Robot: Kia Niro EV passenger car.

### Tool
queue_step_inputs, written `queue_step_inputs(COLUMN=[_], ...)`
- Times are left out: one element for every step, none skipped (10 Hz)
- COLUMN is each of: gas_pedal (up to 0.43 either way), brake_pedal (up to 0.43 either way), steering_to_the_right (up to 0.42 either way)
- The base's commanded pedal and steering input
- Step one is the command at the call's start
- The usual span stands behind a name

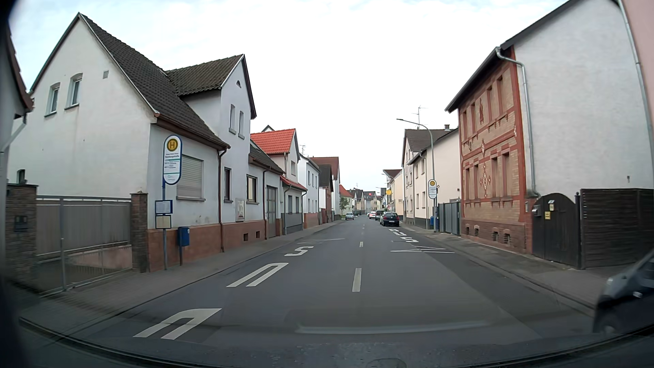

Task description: Follow the waypoints while adhering to traffic rules and regulations

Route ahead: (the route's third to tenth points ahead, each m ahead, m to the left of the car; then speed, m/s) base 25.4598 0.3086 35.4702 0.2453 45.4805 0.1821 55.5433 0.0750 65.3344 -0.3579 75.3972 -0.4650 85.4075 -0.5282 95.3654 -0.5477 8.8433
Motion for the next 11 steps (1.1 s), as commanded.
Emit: queue_step_inputs(gas_pedal=[0.000,0.000,0.000,0.000,0.000,0.000,0.008,0.047,0.059,0.059,0.059], brake_pedal=[0.000,0.000,0.000,0.000,0.000,0.000,0.000,0.000,0.000,0.000,0.000], steering_to_the_right=[0.004,0.004,0.004,0.004,0.005,0.005,0.006,0.008,0.008,0.008,0.008])
